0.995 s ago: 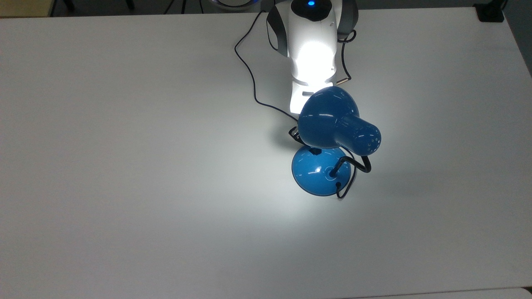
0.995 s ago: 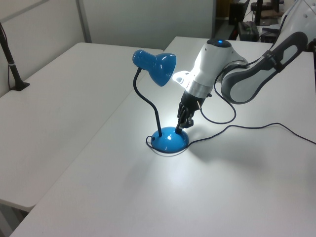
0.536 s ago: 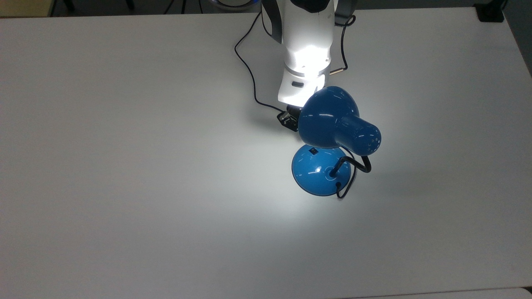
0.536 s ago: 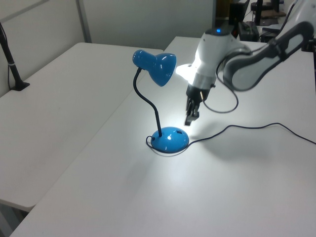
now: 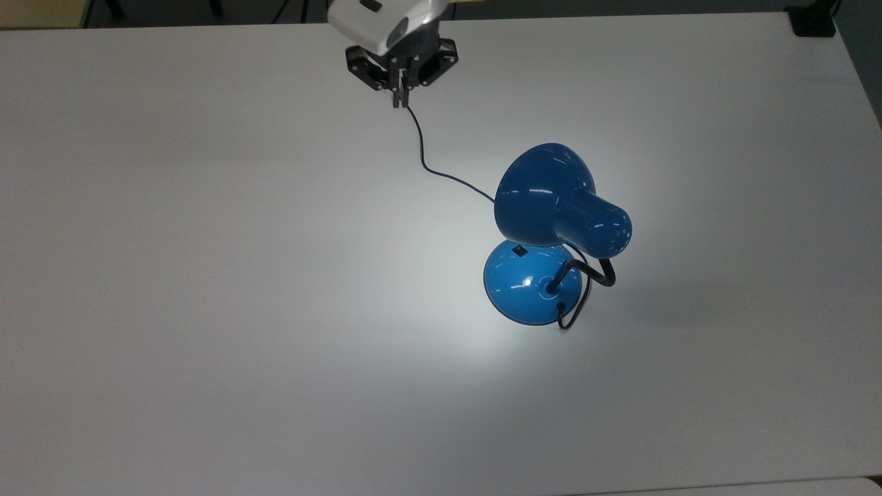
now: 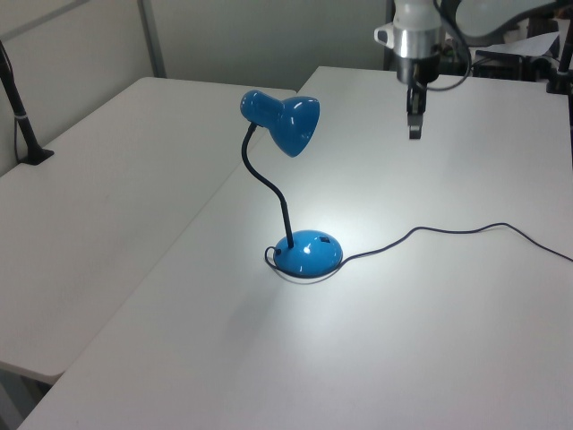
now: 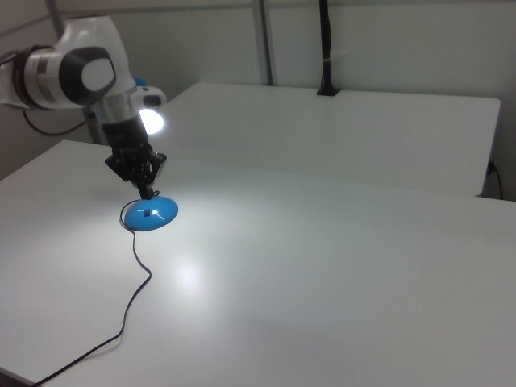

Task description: Turn on the lamp

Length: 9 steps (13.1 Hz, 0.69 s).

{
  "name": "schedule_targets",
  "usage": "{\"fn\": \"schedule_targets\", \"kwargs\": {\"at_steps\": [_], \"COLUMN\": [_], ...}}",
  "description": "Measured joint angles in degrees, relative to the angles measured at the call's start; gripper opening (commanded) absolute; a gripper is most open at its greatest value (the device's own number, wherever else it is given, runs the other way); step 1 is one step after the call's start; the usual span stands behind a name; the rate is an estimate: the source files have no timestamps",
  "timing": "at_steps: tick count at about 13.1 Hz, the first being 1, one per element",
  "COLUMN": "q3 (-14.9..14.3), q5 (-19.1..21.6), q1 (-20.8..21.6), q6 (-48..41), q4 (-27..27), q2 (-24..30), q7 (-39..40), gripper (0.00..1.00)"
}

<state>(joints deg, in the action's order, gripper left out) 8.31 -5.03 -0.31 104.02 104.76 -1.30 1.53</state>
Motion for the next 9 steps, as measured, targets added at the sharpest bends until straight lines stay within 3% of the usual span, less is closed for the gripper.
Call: {"fn": "schedule_targets", "kwargs": {"at_steps": [2,6,9], "q3": [-0.06,-0.85,-6.04], "q5": [0.0,-0.01,0.11], "q1": [-1.65,-2.47,1.8], "q6": [-2.9,-5.15,-5.18], "q4": [-3.03,-6.73,-7.55], "q2": [0.46,0.43,0.41], "q7": [-0.41,-6.31,-8.17], "gripper": [1.0,1.0,1.0]}}
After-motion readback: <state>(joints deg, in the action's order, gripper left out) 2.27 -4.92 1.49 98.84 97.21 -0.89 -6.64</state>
